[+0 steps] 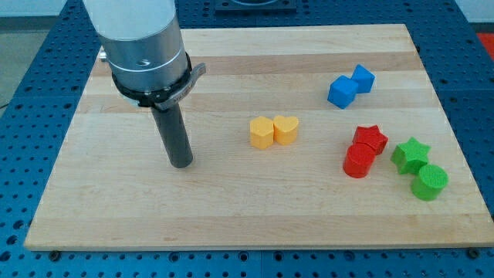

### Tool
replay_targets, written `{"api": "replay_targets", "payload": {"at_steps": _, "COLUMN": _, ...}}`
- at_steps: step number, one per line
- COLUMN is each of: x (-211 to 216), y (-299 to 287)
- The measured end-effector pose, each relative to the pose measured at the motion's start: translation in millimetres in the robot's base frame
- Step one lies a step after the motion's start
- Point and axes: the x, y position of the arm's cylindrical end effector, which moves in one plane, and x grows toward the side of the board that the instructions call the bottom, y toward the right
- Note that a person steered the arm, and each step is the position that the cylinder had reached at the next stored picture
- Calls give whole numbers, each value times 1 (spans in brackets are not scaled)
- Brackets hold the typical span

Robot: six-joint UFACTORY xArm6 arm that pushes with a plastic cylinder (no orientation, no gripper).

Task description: Separate the yellow blocks

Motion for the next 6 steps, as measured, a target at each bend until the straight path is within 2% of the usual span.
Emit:
{"api": "replay_targets", "payload": {"at_steps": 1, "x": 0, "y": 0}}
{"api": "replay_targets", "payload": {"at_steps": 2, "x": 0, "y": 25}}
{"api": "replay_targets", "payload": {"at_steps": 4, "x": 0, "y": 119}}
{"api": "replay_targets", "payload": {"at_steps": 6, "x": -1, "y": 122}}
